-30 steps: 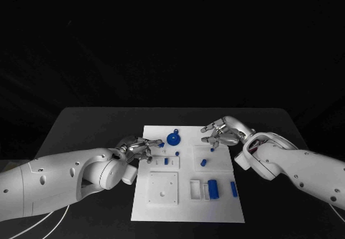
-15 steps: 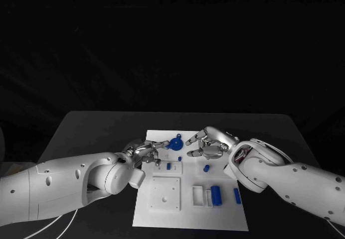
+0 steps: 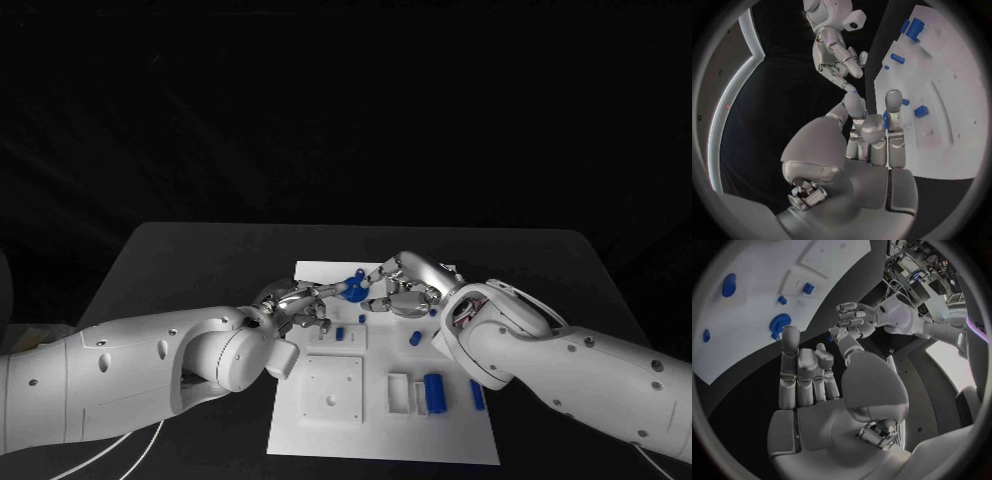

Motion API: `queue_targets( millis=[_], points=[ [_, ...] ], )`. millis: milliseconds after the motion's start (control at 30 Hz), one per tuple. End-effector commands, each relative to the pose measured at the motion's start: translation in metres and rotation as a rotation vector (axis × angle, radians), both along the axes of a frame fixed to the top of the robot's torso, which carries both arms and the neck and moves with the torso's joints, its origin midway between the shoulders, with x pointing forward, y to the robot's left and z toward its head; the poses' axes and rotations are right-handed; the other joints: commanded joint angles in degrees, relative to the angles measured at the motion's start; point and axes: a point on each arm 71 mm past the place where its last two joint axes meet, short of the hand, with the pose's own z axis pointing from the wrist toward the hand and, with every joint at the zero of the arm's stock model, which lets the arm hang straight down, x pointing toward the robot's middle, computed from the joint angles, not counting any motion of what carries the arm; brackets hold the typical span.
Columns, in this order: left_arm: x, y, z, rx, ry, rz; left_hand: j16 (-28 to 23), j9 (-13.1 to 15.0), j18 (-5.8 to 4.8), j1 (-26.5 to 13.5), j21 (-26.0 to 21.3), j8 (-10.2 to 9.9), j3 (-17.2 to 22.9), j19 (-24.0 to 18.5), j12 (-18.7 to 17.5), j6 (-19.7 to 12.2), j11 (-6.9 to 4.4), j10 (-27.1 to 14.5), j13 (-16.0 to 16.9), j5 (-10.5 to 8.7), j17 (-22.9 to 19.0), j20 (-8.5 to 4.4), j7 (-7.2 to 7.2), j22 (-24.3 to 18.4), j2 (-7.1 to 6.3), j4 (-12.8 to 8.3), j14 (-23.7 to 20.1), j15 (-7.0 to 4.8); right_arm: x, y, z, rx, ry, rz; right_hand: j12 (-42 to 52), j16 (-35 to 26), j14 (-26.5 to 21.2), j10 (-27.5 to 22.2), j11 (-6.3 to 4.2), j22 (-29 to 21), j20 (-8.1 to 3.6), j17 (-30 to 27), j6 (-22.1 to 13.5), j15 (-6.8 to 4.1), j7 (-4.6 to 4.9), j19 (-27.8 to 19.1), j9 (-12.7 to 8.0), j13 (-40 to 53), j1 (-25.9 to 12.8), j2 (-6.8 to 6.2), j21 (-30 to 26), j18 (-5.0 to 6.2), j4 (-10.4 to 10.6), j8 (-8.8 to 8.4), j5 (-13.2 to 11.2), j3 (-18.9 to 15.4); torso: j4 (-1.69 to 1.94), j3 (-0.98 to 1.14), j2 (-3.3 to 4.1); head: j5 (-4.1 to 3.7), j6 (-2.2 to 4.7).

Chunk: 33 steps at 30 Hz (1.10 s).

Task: Assemble the parts on the task board

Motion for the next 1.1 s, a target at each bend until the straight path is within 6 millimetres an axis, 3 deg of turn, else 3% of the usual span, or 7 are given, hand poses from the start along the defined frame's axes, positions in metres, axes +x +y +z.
queue_targets(
  millis=[33,500,967,1100],
  points=[
    [-0.001,-0.005,0.003,-0.022,-0.016,-0.022,-0.26,0.07,-0.71,0.10,-0.36,0.23,0.05,0.01,-0.30,12.47,-1.45,1.05,0.07,0.33,0.05,-0.54,-5.83,1.06,0.46,-0.28,-0.04,-0.32,0.001,-0.001,0.001,-0.014,-0.027,-0.046,0.32,0.31,0.49,0.53,-0.08,0.70,-0.05,0.12,-0.32,0.00,-0.04,0.61,0.06,0.15,0.13,-0.47,-0.54,0.59,0.64,0.03,-0.41,0.13,-0.05,0.00,0.01,0.11,-0.06],
    [-0.002,-0.008,0.003,-0.021,-0.023,-0.035,-0.23,0.04,-0.78,0.06,-0.37,0.22,-0.03,0.03,-0.31,12.45,-1.47,1.05,0.09,0.34,0.19,-0.63,-5.83,1.07,0.53,-0.46,-0.02,-0.35,-0.002,0.011,0.002,-0.004,-0.020,-0.022,0.74,0.66,0.56,0.59,0.04,5.97,0.04,0.43,-0.72,0.11,0.00,2.08,0.07,0.66,0.88,-1.28,-4.96,0.53,3.55,0.06,-1.17,-0.80,-0.05,0.10,0.02,0.13,-0.02],
    [-0.002,-0.010,0.004,-0.020,-0.026,-0.044,-0.27,0.02,-0.85,-0.02,-0.40,0.23,-0.17,0.04,-0.32,12.46,-1.50,1.05,0.11,0.33,0.21,-0.71,-5.84,1.07,0.59,-0.57,-0.05,-0.40,-0.002,0.014,0.001,0.001,-0.013,-0.008,1.39,1.26,0.64,0.70,0.04,10.20,0.04,0.89,-0.44,0.10,-0.06,3.20,0.06,1.15,0.90,-1.03,-8.19,0.50,4.13,0.05,-1.43,-1.01,-0.02,0.07,0.00,0.09,-0.14],
    [-0.002,-0.010,0.004,-0.021,-0.026,-0.047,-0.27,0.02,-0.85,-0.02,-0.40,0.23,-0.17,0.04,-0.32,12.46,-1.50,1.05,0.11,0.33,0.21,-0.71,-5.84,1.07,0.59,-0.57,-0.05,-0.40,-0.002,0.015,0.001,0.004,-0.010,-0.006,1.62,1.41,0.67,0.77,-0.07,11.01,-0.04,1.00,0.31,0.02,-0.24,3.44,0.06,1.39,0.78,-0.65,-8.70,0.45,3.97,0.04,-3.73,1.20,-0.06,0.08,0.01,0.04,-0.20]
  ],
)
